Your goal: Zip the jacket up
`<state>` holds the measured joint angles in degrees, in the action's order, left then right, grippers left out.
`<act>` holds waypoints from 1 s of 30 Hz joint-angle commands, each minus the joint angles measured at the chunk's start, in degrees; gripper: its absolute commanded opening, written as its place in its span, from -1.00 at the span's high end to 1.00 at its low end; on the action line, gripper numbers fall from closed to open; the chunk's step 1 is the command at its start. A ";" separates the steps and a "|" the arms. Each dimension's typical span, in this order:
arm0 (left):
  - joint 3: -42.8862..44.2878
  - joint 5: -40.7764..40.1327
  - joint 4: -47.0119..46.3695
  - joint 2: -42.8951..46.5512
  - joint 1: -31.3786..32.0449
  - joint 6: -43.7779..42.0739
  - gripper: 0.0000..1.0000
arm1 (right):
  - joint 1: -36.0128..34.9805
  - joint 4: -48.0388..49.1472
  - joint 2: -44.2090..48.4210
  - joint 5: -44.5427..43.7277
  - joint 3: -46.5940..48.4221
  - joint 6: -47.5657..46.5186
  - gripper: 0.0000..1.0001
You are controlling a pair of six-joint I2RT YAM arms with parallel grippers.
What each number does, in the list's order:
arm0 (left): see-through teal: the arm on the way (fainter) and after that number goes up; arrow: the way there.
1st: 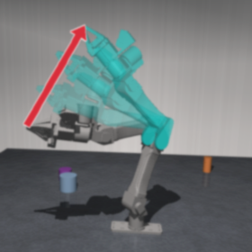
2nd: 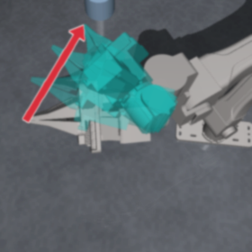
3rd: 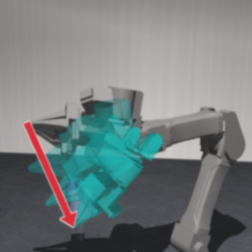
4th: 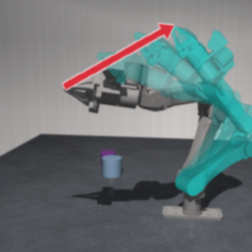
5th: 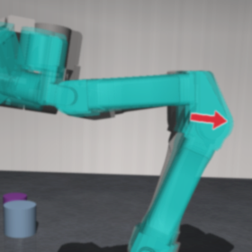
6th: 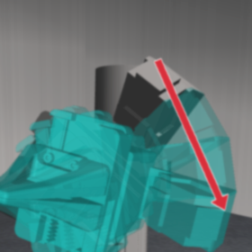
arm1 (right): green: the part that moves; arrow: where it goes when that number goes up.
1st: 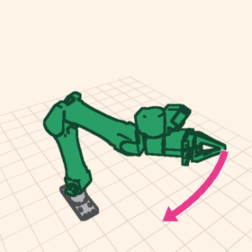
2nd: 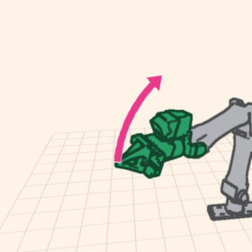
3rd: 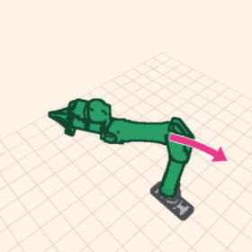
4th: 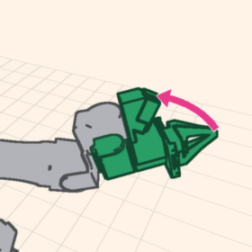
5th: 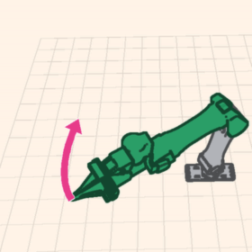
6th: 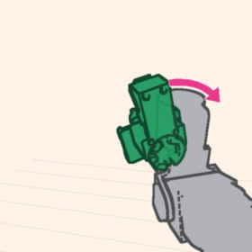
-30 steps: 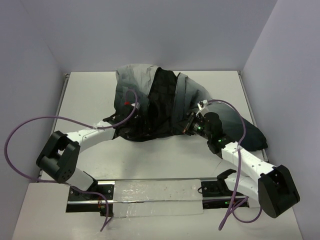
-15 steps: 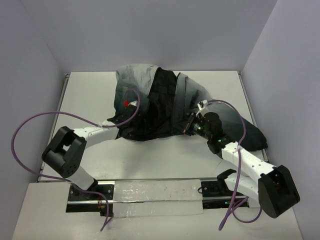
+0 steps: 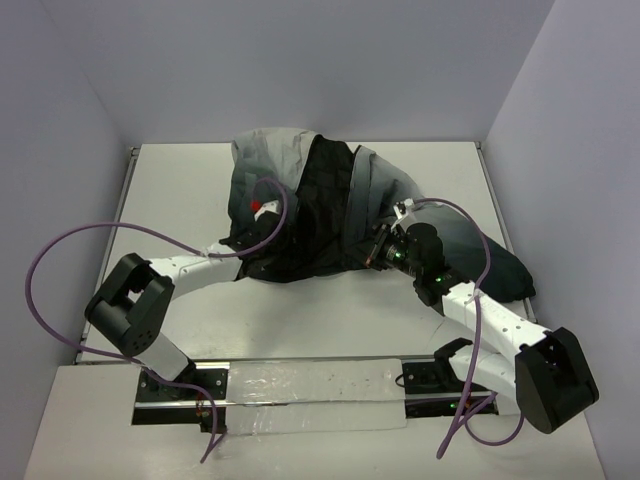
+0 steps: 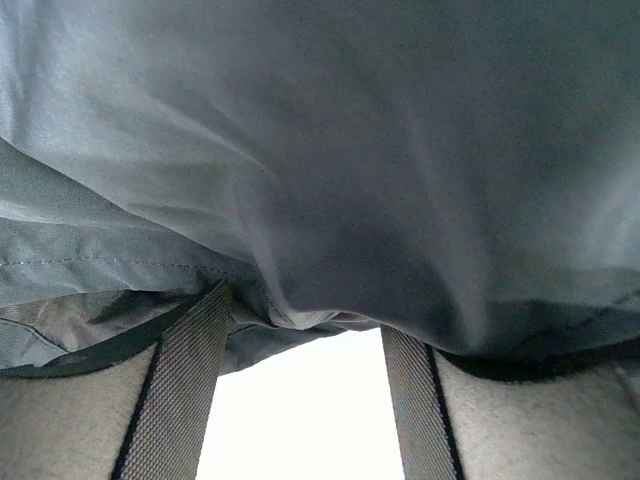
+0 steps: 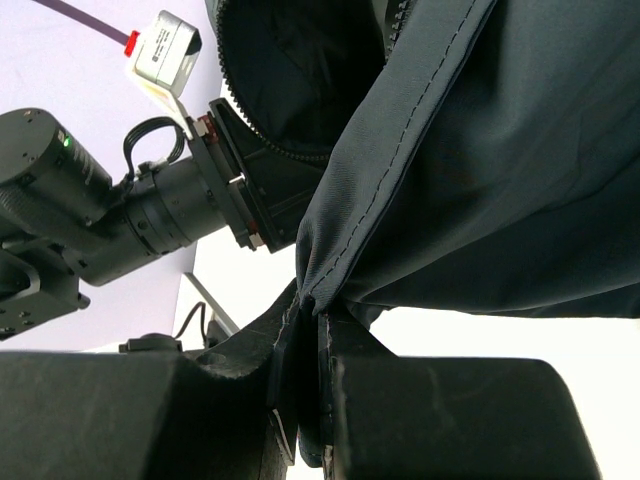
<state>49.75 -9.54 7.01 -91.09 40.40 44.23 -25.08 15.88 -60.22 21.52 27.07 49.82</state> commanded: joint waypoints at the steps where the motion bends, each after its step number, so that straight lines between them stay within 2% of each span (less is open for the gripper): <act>1: 2.60 -3.44 -1.37 0.56 1.23 -0.90 -0.31 | 0.30 2.19 -0.21 0.15 2.59 -0.29 1.00; 8: 3.32 -7.10 -0.50 0.81 3.41 -0.56 -0.37 | 0.30 2.14 -0.16 0.19 2.54 -0.18 1.00; 12: 3.43 -9.54 -0.23 1.37 4.08 -0.20 -0.28 | 0.22 2.05 -0.15 0.28 2.46 -0.17 1.00; 22: 5.08 -11.46 0.28 -1.43 4.42 -0.19 -0.21 | 0.21 1.97 0.10 0.20 2.46 -0.08 1.00; 30: 6.01 -11.86 0.19 -3.29 4.85 -0.62 -0.26 | 0.22 1.86 0.35 0.10 2.30 0.00 1.00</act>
<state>52.96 -19.77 7.72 -93.34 44.64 44.16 -25.08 15.86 -60.36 21.74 27.07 49.87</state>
